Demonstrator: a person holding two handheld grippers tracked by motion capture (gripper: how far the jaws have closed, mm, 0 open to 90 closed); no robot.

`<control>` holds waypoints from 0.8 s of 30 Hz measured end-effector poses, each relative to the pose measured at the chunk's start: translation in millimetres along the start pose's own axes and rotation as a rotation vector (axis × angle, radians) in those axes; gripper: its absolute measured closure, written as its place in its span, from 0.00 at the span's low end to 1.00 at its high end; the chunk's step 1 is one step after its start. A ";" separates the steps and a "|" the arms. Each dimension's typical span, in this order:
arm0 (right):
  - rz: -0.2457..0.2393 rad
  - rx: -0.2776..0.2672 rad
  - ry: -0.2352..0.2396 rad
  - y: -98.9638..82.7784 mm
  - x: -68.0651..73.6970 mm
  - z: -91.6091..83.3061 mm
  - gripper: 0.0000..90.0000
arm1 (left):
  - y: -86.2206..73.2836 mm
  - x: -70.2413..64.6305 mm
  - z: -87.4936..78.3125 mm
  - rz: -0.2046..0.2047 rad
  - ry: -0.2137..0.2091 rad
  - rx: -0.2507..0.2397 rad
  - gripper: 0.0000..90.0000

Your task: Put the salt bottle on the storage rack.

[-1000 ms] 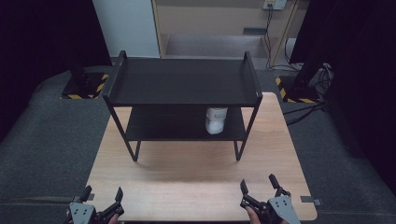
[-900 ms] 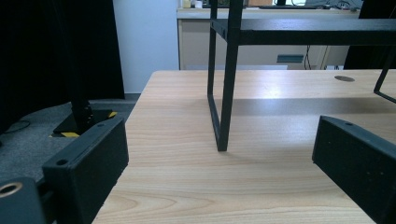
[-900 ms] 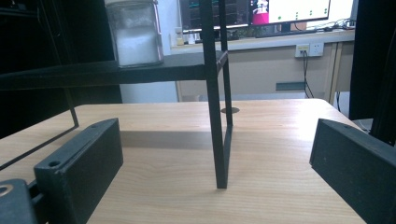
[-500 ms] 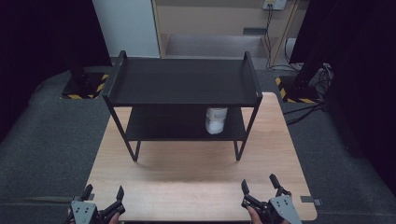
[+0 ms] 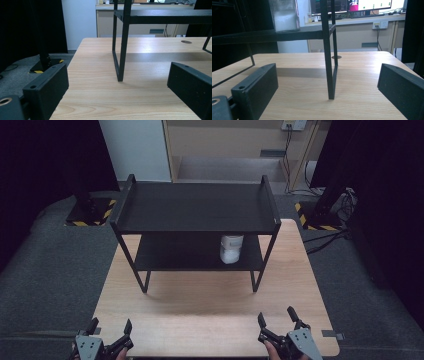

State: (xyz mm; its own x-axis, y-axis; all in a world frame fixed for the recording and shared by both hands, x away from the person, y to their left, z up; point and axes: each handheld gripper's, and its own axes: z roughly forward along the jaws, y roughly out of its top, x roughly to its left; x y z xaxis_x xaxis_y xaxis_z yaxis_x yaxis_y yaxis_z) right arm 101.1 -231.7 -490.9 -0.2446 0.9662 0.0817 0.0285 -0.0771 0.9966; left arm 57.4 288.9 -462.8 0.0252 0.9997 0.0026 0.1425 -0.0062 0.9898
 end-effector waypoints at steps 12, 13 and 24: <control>0.012 0.009 0.001 -2.1 -3.3 1.6 0.04 | 0.4 -1.6 -0.5 0.000 0.001 -0.001 0.03; 0.012 0.010 0.001 -2.0 -3.6 1.5 0.04 | 0.4 -1.8 -0.9 0.001 0.002 -0.002 0.03; 0.026 -0.006 -0.006 -1.4 -4.7 -2.9 0.03 | 1.0 -2.0 -8.8 0.003 0.001 -0.011 0.03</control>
